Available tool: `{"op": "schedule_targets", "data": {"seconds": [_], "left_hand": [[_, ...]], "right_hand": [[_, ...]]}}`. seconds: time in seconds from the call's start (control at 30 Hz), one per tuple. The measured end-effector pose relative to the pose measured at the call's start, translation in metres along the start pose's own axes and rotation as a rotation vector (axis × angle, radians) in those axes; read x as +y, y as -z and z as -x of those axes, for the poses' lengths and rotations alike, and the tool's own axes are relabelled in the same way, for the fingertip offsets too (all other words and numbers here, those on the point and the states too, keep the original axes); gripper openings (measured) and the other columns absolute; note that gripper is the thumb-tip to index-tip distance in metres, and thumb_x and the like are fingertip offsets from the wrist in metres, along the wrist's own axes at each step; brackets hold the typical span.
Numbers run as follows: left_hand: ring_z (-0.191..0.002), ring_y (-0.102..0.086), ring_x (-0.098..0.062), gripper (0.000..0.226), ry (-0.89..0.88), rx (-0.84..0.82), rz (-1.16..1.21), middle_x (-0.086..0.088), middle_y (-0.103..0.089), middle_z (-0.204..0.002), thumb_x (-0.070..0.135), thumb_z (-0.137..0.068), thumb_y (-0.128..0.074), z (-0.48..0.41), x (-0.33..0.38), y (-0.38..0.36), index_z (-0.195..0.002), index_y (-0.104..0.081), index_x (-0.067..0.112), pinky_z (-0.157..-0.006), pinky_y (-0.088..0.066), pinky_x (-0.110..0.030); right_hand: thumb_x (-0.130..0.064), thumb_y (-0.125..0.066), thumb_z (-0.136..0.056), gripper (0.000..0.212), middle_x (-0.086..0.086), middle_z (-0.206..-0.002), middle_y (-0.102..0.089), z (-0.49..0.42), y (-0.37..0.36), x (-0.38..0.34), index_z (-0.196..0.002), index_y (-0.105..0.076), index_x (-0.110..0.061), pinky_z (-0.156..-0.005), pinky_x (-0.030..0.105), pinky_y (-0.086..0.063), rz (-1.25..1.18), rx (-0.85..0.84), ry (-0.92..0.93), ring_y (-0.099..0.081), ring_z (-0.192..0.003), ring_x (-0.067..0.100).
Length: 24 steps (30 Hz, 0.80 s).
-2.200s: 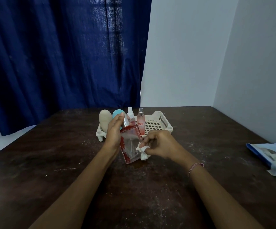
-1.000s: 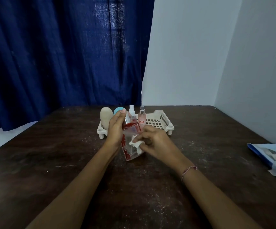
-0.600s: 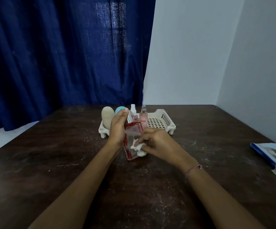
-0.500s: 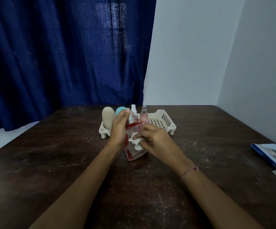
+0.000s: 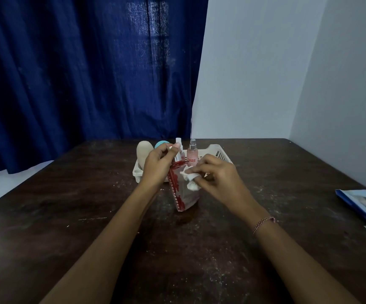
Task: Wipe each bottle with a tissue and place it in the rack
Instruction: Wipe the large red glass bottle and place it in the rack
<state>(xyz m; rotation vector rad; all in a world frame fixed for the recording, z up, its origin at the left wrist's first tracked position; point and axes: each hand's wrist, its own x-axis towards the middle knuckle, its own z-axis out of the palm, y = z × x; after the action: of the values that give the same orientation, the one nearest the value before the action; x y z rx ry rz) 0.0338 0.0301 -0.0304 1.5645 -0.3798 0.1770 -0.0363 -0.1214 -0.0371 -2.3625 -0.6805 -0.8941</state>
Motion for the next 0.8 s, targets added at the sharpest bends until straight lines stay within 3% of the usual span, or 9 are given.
{"op": "schedule_targets", "data": {"seconds": [0.1, 0.27, 0.37, 0.43, 0.6, 0.73, 0.8], "left_hand": [[-0.088, -0.067, -0.023, 0.025, -0.037, -0.019, -0.045, -0.004, -0.071, -0.085, 0.036, -0.089, -0.06, 0.0, 0.003, 0.003, -0.089, -0.067, 0.011, -0.084, -0.052, -0.038], [-0.088, -0.066, -0.02, 0.025, -0.134, -0.089, -0.146, -0.003, -0.07, -0.086, 0.042, -0.086, -0.061, 0.003, 0.009, 0.002, -0.09, -0.069, 0.019, -0.079, -0.051, -0.034], [-0.074, -0.062, -0.023, 0.002, -0.131, -0.09, -0.164, -0.013, -0.065, -0.081, 0.021, -0.085, -0.067, 0.003, 0.014, 0.002, -0.084, -0.067, 0.021, -0.063, -0.051, -0.032], [-0.061, -0.051, -0.019, 0.017, -0.143, -0.091, -0.195, -0.012, -0.057, -0.072, 0.006, -0.083, -0.067, 0.002, 0.014, 0.003, -0.079, -0.065, 0.023, -0.052, -0.042, -0.027], [-0.072, -0.055, -0.02, 0.028, -0.164, -0.036, -0.213, -0.018, -0.065, -0.081, -0.004, -0.077, -0.069, 0.0, 0.012, 0.005, -0.078, -0.067, 0.024, -0.066, -0.051, -0.032], [-0.054, -0.046, 0.0, 0.007, -0.194, 0.062, -0.213, 0.005, -0.055, -0.059, 0.021, -0.077, -0.075, 0.001, 0.011, 0.004, -0.076, -0.07, 0.017, -0.054, -0.041, -0.014], [-0.053, -0.045, -0.002, 0.026, -0.193, 0.086, -0.201, 0.001, -0.054, -0.057, 0.035, -0.074, -0.074, 0.001, 0.009, 0.004, -0.075, -0.071, 0.009, -0.055, -0.041, -0.018]], "right_hand": [[-0.004, -0.069, -0.08, 0.021, -0.01, -0.089, -0.055, 0.0, -0.002, 0.001, -0.099, -0.072, -0.011, -0.07, 0.01, -0.049, -0.123, 0.022, -0.034, -0.054, -0.079, -0.002], [-0.003, -0.066, -0.082, 0.024, -0.008, -0.094, -0.056, 0.0, -0.003, -0.013, -0.104, -0.07, -0.01, -0.071, 0.013, -0.051, -0.34, 0.13, 0.005, -0.058, -0.09, 0.004], [-0.009, -0.066, -0.083, 0.025, -0.01, -0.098, -0.054, 0.0, 0.0, -0.017, -0.107, -0.068, -0.01, -0.076, 0.017, -0.053, -0.324, 0.247, 0.06, -0.057, -0.096, 0.006], [-0.012, -0.066, -0.082, 0.026, -0.003, -0.1, -0.055, -0.001, 0.0, -0.016, -0.108, -0.067, -0.011, -0.079, 0.017, -0.052, -0.285, 0.251, 0.07, -0.056, -0.099, 0.008], [-0.009, -0.074, -0.075, 0.049, -0.001, -0.112, -0.05, -0.002, -0.002, -0.01, -0.121, -0.059, -0.01, -0.087, 0.034, -0.055, -0.377, 0.122, 0.089, -0.052, -0.113, 0.015], [0.0, -0.072, -0.075, 0.041, 0.002, -0.114, -0.052, -0.003, 0.0, -0.008, -0.115, -0.064, -0.007, -0.084, 0.031, -0.056, -0.36, 0.103, 0.098, -0.054, -0.111, 0.014], [-0.002, -0.071, -0.076, 0.032, 0.0, -0.112, -0.054, -0.002, 0.0, -0.008, -0.107, -0.068, -0.007, -0.081, 0.027, -0.056, -0.372, 0.075, 0.086, -0.057, -0.106, 0.011]]}}
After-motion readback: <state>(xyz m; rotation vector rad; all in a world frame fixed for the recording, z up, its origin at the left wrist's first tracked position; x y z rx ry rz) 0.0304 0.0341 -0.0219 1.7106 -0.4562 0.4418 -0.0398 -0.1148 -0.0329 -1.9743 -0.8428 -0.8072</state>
